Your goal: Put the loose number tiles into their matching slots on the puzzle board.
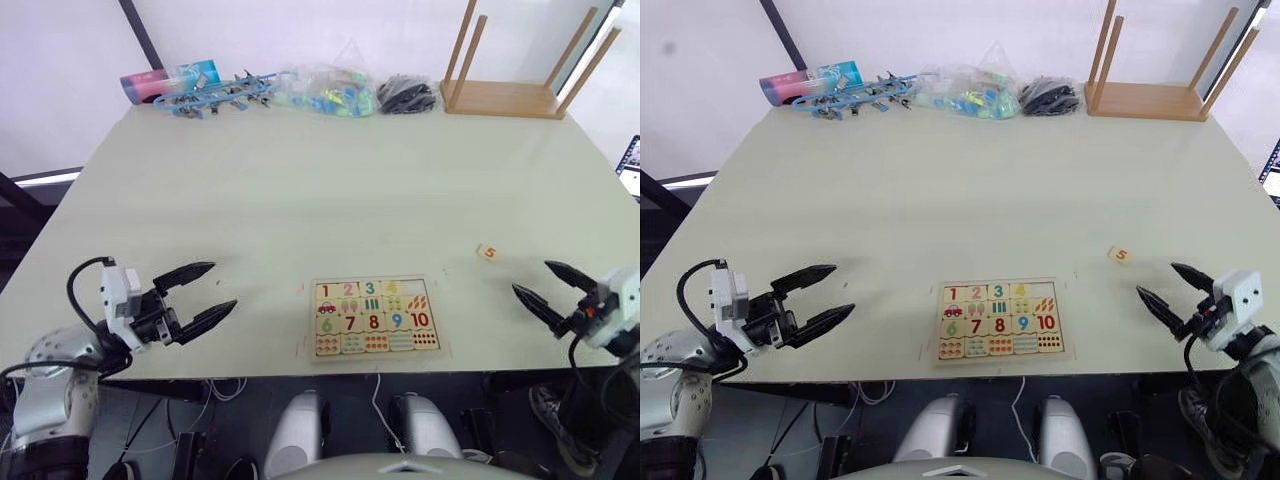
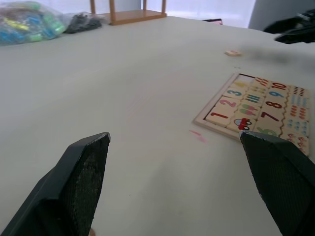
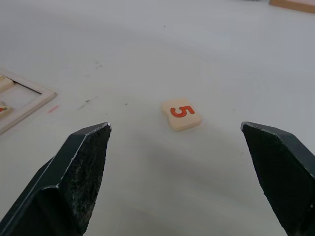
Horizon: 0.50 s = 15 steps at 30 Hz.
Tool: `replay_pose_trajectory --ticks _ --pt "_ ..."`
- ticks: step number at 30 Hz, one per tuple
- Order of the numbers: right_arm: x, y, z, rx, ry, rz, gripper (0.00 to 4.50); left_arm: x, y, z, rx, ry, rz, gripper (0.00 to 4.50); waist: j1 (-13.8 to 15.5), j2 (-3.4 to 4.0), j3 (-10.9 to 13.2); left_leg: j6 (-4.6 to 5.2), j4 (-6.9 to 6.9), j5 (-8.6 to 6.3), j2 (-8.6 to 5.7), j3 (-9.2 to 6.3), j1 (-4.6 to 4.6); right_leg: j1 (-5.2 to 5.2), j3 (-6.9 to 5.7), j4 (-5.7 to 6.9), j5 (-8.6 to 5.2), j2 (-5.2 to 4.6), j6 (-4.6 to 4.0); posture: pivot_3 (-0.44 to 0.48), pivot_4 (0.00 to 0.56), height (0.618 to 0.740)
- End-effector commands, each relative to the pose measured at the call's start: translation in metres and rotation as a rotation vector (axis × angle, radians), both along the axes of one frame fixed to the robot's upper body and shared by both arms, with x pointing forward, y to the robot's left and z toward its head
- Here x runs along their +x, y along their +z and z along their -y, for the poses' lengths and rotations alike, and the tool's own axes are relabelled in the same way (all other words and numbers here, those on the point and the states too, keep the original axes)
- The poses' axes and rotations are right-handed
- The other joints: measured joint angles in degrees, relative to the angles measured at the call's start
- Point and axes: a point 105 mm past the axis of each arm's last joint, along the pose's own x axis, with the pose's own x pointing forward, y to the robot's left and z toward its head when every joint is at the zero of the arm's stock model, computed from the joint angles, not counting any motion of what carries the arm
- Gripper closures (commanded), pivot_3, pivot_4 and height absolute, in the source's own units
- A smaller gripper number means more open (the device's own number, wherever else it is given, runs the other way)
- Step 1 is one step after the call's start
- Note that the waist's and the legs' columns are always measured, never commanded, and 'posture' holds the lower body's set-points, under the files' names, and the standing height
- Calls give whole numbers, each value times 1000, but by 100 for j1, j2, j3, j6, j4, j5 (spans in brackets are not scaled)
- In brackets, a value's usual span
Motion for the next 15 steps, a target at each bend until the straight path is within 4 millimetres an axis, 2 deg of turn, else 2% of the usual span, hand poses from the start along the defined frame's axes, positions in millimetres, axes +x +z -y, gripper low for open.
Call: replay_pose_trajectory --ticks 1,8,15 --pt "11 -2 3 -35 32 -52 73 -2 5 5 34 -79 17 0 -3 0 1 0 -2 0 0 0 0 0 0 0 1 1 -1 0 150 740" --pt "35 -8 -4 -91 127 -167 73 -8 9 18 57 -213 7 0 -9 0 1 1 0 0 -2 3 -3 0 1 -1 2 2 -3 0 150 740" --pt "60 -6 -11 -133 200 -236 73 -12 14 25 72 -303 13 0 -11 0 2 1 0 1 -2 1 -2 0 0 -1 2 5 -3 0 150 740"
